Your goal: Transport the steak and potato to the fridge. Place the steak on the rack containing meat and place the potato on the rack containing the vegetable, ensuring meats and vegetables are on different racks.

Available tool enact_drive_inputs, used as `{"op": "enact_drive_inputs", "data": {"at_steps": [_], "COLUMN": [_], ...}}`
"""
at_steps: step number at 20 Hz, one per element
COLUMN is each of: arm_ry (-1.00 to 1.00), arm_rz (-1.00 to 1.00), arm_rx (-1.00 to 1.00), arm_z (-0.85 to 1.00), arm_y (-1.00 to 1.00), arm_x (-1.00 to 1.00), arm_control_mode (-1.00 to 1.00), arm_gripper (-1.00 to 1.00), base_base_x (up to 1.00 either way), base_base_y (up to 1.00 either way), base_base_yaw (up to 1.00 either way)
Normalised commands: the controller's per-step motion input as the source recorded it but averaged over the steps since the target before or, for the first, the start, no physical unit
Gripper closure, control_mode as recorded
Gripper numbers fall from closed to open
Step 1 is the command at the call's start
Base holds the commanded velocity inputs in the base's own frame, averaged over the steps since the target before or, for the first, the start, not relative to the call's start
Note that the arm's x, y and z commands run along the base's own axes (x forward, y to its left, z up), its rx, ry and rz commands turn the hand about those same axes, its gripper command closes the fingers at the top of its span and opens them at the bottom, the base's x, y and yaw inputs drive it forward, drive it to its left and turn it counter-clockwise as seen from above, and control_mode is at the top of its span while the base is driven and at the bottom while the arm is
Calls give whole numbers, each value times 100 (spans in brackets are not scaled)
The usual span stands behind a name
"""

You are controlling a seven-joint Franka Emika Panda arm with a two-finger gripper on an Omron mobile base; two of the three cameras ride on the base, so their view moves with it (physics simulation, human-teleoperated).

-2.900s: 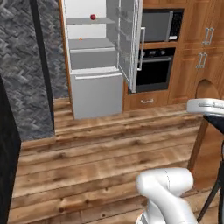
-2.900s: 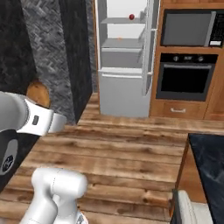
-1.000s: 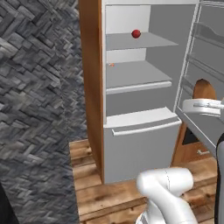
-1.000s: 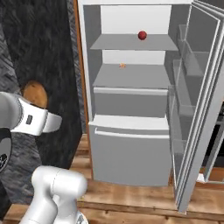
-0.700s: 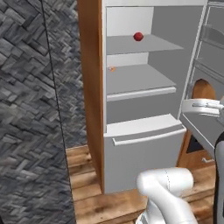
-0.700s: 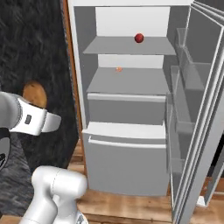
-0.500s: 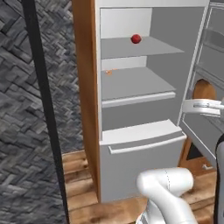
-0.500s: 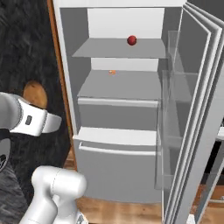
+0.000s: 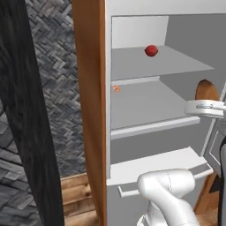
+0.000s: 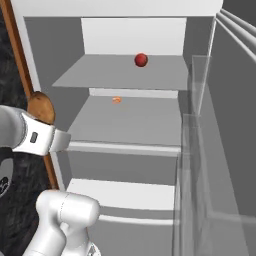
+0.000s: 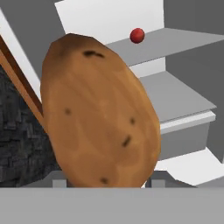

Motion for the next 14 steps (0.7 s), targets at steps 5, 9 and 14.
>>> {"op": "enact_drive_inputs", "data": {"at_steps": [5, 9, 14], "arm_ry": [0, 0, 0], "arm_rz": [0, 0, 0], "arm_rx": [0, 0, 0], "arm_z": [0, 0, 0], "arm_y": [0, 0, 0], "arm_x": [0, 0, 0], "arm_control_mode": [100, 100, 100], "arm_gripper": [100, 100, 100], "base_base_x": [100, 100, 96], "base_base_y": [0, 0, -5], "base_base_yaw": [0, 0, 2]}}
